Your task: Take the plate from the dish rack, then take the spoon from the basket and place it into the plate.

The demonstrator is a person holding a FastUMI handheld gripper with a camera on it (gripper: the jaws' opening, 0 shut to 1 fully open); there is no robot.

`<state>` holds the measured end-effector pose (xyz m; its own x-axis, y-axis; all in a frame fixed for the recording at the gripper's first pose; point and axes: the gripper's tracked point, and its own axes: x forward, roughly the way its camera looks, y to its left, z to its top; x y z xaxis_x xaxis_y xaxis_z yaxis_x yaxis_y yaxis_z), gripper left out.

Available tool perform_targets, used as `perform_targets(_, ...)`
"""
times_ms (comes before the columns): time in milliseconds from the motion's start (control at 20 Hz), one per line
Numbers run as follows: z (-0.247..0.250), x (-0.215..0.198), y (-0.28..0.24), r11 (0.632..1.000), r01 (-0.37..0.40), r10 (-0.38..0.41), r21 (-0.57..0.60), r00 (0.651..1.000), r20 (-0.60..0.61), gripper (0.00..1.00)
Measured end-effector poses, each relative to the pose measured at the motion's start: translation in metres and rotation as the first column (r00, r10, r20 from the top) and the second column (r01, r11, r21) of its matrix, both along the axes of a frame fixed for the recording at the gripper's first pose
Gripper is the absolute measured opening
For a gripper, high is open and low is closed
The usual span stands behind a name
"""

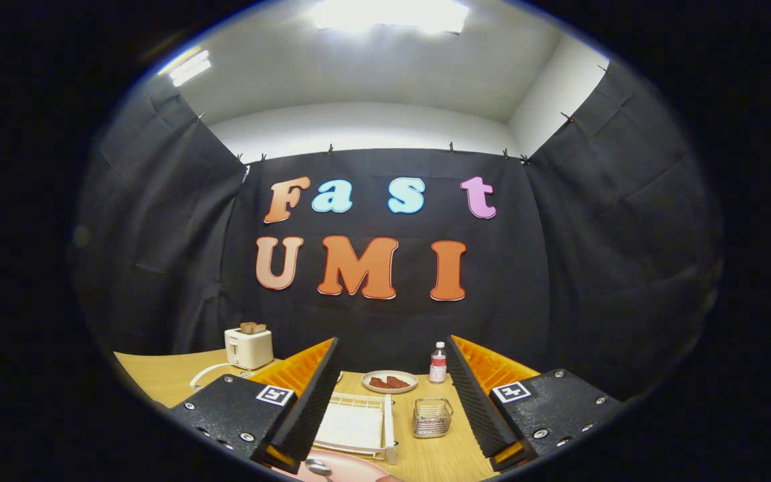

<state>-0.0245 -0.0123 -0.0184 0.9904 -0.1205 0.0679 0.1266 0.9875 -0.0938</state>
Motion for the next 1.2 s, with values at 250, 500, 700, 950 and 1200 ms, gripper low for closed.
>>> perform_targets(250,0.012,-0.005,-0.005,1.0,0.026,-0.026,0.013,0.998,0.052,0.92)
perform_targets(500,0.001,-0.003,0.007,0.999,-0.026,0.024,0.035,0.999,0.04,0.92)
perform_targets(700,-0.009,0.005,0.009,1.0,-0.017,0.017,-0.021,1.0,0.017,0.92)
perform_targets(950,-0.014,0.007,0.018,0.997,-0.029,0.029,-0.067,1.0,0.002,0.92)
perform_targets(1200,-0.017,0.009,0.017,0.999,-0.036,0.036,-0.027,0.999,-0.001,0.93)
